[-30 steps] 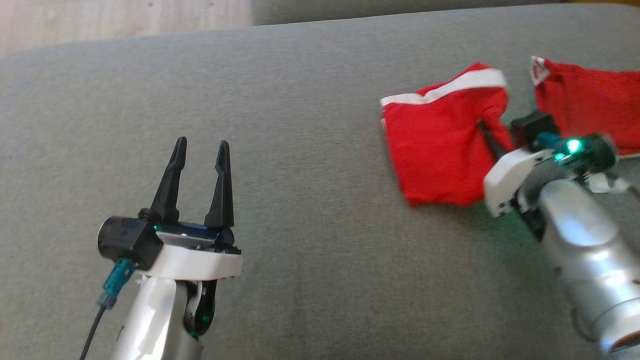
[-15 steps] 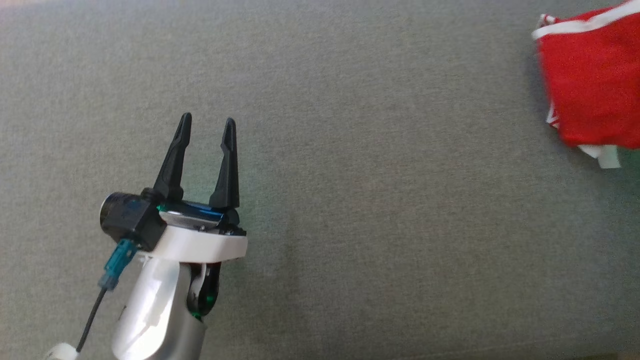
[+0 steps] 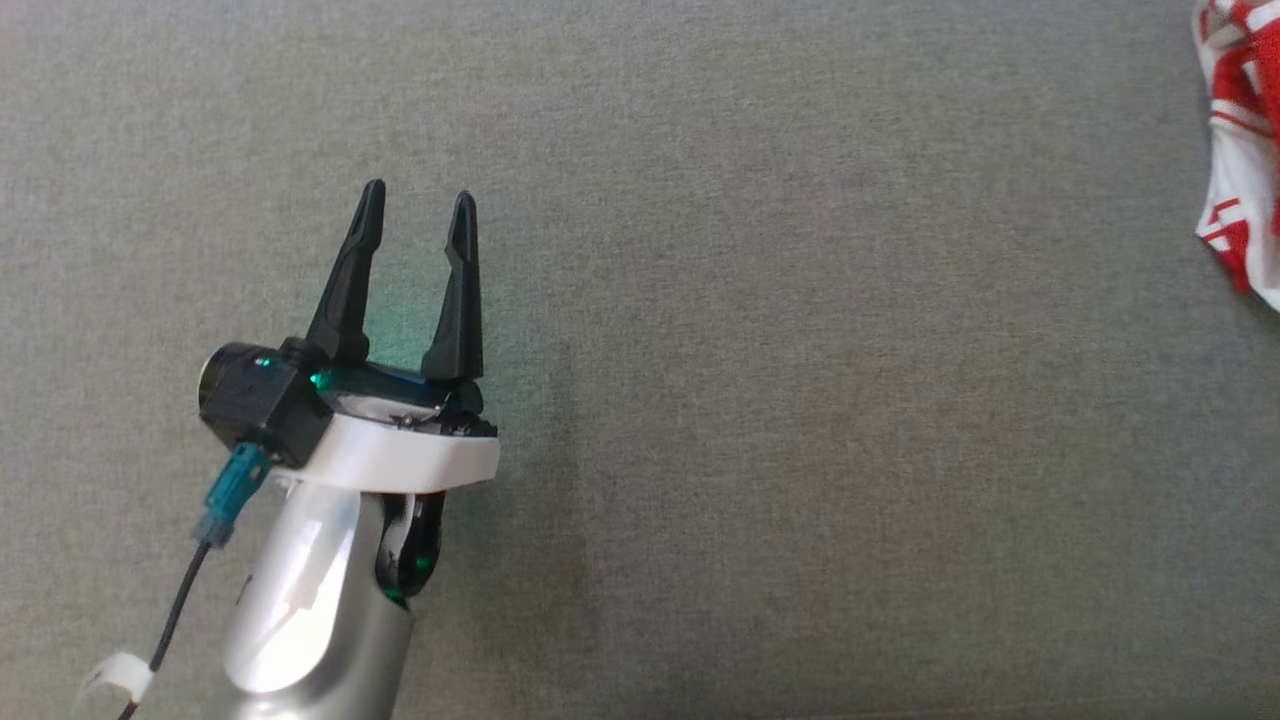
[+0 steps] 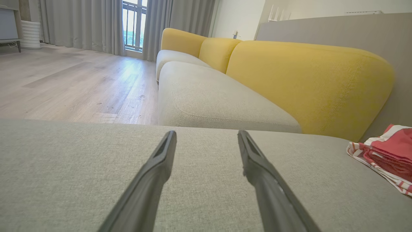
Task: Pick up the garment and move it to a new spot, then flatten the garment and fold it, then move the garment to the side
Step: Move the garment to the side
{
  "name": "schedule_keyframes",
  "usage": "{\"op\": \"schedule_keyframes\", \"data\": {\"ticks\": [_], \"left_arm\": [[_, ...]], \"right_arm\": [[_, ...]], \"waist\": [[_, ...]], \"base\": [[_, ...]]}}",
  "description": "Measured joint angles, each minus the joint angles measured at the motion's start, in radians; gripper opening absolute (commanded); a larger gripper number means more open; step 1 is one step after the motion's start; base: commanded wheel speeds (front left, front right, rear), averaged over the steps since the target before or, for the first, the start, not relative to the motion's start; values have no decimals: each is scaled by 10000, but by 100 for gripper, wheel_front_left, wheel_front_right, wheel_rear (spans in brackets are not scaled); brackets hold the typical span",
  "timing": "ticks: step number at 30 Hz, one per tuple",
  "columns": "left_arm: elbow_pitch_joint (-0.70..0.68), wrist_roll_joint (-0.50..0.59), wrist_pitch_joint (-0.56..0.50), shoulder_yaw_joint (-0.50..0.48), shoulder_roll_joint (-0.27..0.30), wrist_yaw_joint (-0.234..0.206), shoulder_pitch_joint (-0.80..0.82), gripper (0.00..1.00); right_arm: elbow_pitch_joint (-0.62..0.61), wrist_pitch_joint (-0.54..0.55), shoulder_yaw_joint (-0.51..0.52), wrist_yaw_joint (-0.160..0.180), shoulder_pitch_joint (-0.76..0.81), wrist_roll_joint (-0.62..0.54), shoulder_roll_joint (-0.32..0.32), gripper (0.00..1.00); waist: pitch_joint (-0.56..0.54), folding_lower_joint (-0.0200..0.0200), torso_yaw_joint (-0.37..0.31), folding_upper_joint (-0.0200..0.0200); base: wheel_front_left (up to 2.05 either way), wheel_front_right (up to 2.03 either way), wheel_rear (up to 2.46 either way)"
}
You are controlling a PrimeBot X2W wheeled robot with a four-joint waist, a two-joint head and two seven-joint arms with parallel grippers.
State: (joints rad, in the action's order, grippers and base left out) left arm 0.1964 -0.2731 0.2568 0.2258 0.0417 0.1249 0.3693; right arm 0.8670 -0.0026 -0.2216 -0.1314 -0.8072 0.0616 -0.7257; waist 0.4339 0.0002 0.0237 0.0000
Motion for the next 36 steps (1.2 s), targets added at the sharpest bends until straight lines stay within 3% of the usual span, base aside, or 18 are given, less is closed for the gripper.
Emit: {"op": "schedule_keyframes", "data": {"ticks": [2,3,4,10,15,20,28,29,34,36], "left_arm": [[17,0,0,0,0,0,35,100],[33,0,0,0,-2,0,49,100],[61,0,0,-2,-2,2,58,100],[228,15,-2,-36,-2,73,59,100],[230,207,0,-176,-2,73,-17,100],[209,226,0,-418,0,73,-422,100],[-148,247,0,-821,0,73,-1374,100],[-148,247,0,-821,0,73,-1374,100],[-326,-113,0,-1022,6,-17,-2072,100],[-347,-242,0,-1051,6,-52,-2314,100]], "right_arm": [[6,134,207,0,4,-136,36,0],[12,217,349,0,12,-196,69,72],[10,222,477,0,28,-230,113,100],[-128,276,1453,0,388,-589,675,100],[-763,-295,2132,0,444,-872,1396,100],[-1845,-995,2431,0,806,-800,2568,100],[-4056,-1453,2546,0,2531,355,4863,100],[-4056,-1453,2546,0,2531,355,4863,100],[-5400,-1498,2293,0,4315,805,6326,100],[-5544,-1613,2245,0,4946,938,6550,100]], "waist": [[97,0,49,0],[125,0,72,0],[137,0,88,0],[-136,-1,30,0],[-658,-2,-129,0],[-1377,-3,-331,0],[-2612,-4,-577,0],[-2612,-4,-577,0],[-3308,-5,-605,1],[-3452,-5,-582,1]], "base": [[0,0,0],[0,0,0],[0,0,0],[0,0,0],[0,0,0],[0,0,0],[0,0,0],[0,0,0],[0,0,0],[0,0,0]]}}
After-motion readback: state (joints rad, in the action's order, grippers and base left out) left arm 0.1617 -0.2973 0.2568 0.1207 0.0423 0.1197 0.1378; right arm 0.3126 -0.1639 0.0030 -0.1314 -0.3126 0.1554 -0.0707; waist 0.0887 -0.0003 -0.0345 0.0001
